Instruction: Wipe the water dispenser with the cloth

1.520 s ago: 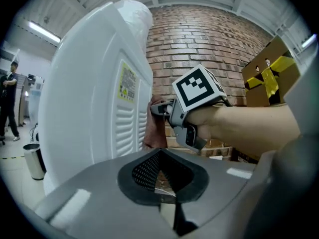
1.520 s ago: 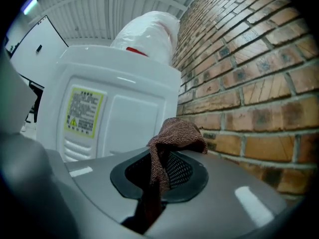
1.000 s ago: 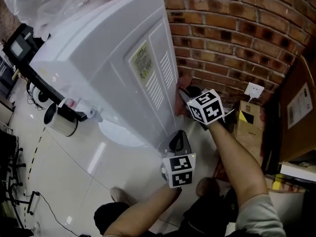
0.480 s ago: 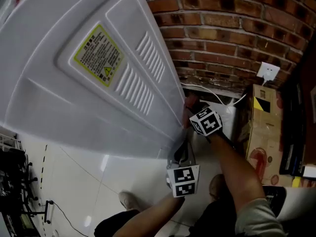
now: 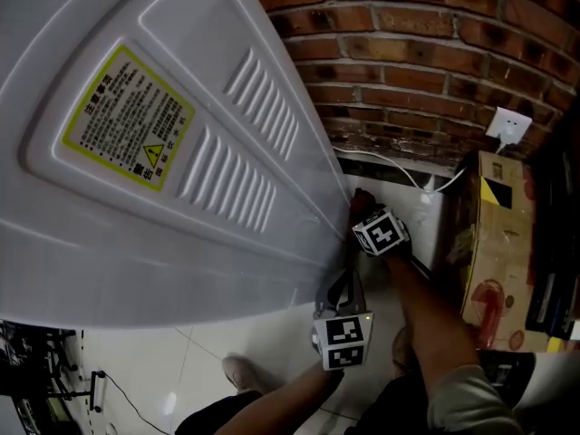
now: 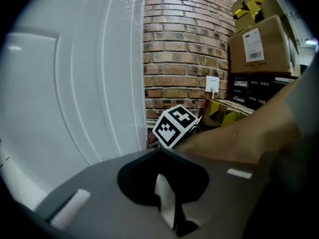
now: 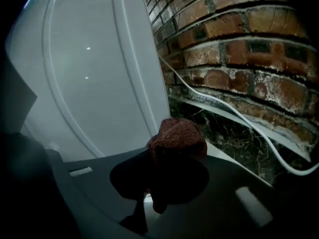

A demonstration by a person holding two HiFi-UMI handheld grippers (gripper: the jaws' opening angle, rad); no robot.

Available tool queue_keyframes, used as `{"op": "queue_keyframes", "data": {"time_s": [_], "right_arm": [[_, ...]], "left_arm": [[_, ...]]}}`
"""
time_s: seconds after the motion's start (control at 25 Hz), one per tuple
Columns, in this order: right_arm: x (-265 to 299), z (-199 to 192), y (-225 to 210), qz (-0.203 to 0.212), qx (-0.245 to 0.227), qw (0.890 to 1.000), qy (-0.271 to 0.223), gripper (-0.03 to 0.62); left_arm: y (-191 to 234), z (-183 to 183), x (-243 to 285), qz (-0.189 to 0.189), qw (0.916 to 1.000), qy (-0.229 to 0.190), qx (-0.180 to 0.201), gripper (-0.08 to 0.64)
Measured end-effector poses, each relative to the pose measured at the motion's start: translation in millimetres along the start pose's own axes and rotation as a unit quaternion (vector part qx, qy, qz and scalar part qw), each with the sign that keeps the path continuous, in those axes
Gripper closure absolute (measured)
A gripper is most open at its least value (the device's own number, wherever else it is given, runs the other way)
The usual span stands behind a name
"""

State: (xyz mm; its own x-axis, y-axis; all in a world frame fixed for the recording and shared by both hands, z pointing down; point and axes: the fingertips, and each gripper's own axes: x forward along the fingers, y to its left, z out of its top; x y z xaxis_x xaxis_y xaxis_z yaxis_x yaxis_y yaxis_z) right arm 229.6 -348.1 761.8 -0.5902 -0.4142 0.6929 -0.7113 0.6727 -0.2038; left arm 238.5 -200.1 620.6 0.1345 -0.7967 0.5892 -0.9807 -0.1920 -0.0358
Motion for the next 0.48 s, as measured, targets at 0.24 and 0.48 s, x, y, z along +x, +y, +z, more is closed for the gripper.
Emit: {"op": "queue_keyframes", "data": {"time_s": [0.24, 0.48], "right_arm": [[-2, -10, -13, -0.026, 0.015, 0.999, 0.016, 0.534], [-57, 4, -14, -0.074, 0.033, 0.996, -0.021, 0.534]], "left_arm": [[3, 2, 0, -0.006, 1.0000, -0.003, -0.001, 0.560], [-1, 15, -33, -0.024, 0.9993, -0.027, 0.004, 0.560]]}}
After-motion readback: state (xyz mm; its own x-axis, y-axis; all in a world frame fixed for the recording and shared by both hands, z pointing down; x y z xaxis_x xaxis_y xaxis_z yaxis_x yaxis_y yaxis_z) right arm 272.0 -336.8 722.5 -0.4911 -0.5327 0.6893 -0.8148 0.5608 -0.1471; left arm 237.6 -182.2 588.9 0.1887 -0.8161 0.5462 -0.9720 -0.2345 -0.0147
